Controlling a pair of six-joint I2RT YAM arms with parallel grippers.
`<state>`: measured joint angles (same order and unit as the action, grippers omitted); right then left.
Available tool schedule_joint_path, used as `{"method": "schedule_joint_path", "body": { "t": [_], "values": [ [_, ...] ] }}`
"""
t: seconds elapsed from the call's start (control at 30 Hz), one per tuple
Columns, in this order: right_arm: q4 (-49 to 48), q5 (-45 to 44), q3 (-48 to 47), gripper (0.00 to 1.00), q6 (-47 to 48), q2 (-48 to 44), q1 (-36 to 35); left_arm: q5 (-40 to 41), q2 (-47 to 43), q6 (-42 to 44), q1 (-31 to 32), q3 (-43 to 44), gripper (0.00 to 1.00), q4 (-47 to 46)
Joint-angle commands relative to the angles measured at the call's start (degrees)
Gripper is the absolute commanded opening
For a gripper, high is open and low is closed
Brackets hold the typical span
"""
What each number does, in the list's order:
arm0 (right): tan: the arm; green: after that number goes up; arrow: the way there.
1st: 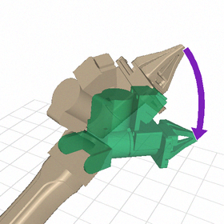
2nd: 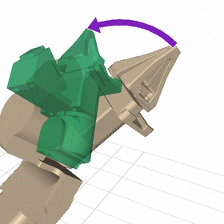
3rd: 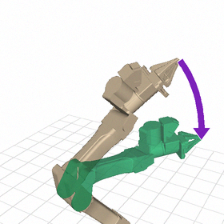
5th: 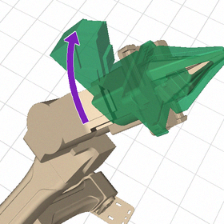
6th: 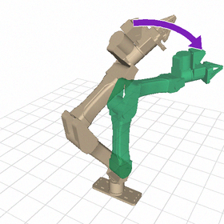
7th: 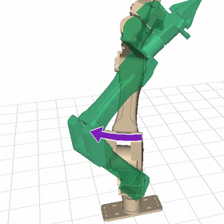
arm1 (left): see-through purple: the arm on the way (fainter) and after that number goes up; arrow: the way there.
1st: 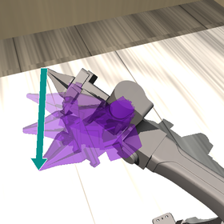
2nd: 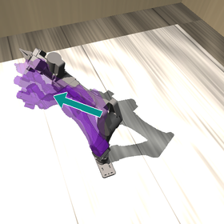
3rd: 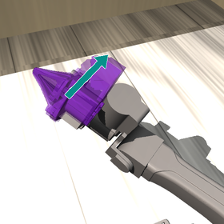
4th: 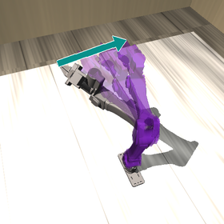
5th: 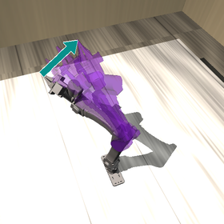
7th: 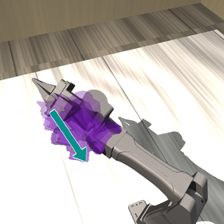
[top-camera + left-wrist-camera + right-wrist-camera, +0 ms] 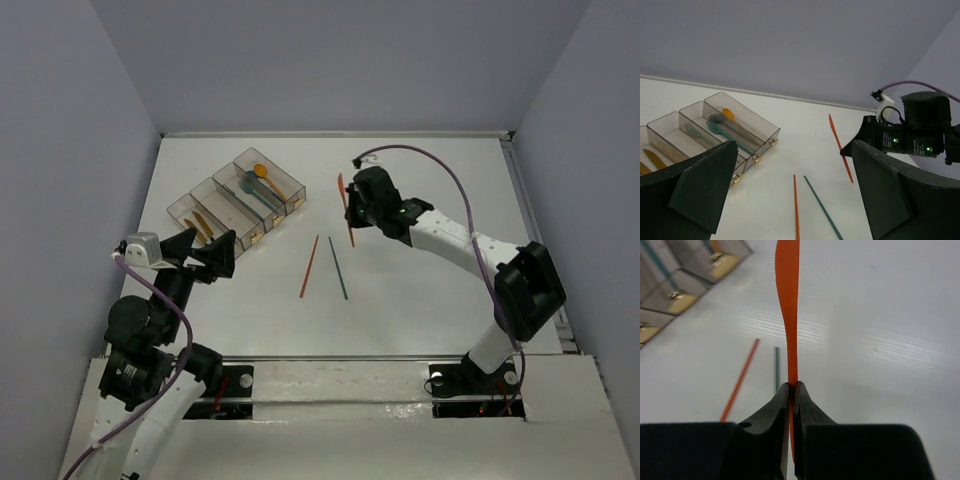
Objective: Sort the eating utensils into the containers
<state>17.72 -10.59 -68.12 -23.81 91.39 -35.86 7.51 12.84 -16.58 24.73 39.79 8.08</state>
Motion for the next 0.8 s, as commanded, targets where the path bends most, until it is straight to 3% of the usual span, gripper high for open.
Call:
{"method": "schedule_joint_path", "body": {
  "t": [0.0, 0.27, 0.4, 0.57, 0.77],
  "values": [
    [-12.06, 7.33, -10.61, 0.00, 5.52, 8.08, -8.52, -0.30, 1.92, 0.58, -1.79, 1.78, 0.99, -2.01],
    [-20.79, 20.69, -39.43, 0.00, 8.35, 31.89, -15.90, 0.67, 2.54, 0.23, -2.93, 1.96, 0.99, -1.84],
    [-19.57, 24.47, -52.79, 0.00, 7.11, 41.65, -17.22, 0.14, 2.63, 0.23, -2.93, 1.87, 0.99, -2.10],
    [-12.72, 22.90, -70.54, 0.00, 7.82, 52.99, -18.64, -0.39, 2.37, 0.23, -2.93, 1.78, 0.99, -2.19],
    [-15.08, 19.73, -73.65, 0.00, 7.82, 58.63, -19.16, -0.65, 2.45, 0.23, -2.93, 1.69, 0.99, -2.27]
  ]
}}
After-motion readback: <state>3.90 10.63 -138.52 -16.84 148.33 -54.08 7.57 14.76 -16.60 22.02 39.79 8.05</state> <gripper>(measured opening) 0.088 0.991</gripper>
